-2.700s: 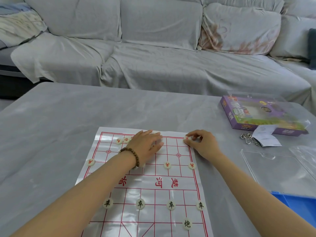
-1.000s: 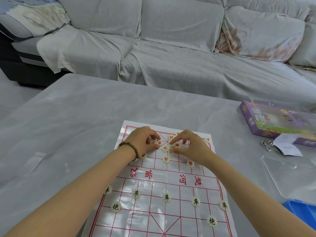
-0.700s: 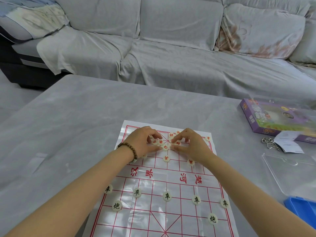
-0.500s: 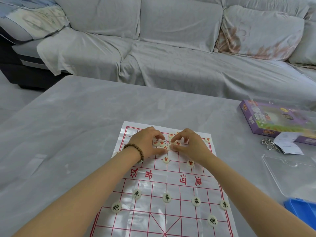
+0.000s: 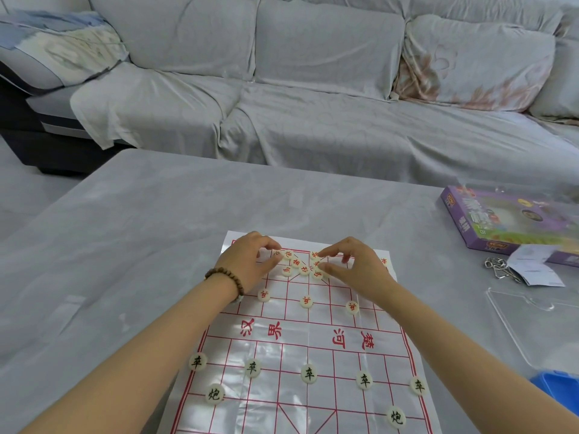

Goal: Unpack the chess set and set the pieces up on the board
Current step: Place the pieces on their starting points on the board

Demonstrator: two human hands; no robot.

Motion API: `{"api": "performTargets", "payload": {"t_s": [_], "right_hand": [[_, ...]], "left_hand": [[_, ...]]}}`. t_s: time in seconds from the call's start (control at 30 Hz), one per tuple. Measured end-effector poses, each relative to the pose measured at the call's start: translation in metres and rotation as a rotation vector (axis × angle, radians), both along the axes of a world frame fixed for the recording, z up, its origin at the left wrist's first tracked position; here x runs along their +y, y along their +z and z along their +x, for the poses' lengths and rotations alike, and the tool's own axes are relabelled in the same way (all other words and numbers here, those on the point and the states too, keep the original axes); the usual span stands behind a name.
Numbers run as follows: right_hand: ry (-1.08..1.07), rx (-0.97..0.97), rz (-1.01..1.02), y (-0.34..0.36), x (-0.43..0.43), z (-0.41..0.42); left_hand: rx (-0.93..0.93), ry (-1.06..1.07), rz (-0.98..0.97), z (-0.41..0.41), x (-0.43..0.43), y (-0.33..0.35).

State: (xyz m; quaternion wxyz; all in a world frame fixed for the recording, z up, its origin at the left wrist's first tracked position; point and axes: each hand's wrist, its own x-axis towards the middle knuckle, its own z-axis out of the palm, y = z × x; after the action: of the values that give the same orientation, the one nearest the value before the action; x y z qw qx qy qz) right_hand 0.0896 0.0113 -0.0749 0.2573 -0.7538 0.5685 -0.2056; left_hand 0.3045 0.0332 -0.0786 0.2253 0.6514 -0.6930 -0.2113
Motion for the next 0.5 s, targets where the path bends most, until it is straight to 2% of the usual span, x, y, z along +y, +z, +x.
{"api": "performTargets", "payload": {"t_s": [0.27, 0.5], "right_hand": [[0.063, 0.094, 0.018, -0.005, -0.006, 0.023], [-0.025, -0.039, -0.010, 0.000, -0.008, 0.007]], "left_hand": [[-0.021, -0.040, 0.052, 0.010, 0.002, -0.005], [-0.099, -0.043, 0.088, 0.003, -0.001, -0.004]]}}
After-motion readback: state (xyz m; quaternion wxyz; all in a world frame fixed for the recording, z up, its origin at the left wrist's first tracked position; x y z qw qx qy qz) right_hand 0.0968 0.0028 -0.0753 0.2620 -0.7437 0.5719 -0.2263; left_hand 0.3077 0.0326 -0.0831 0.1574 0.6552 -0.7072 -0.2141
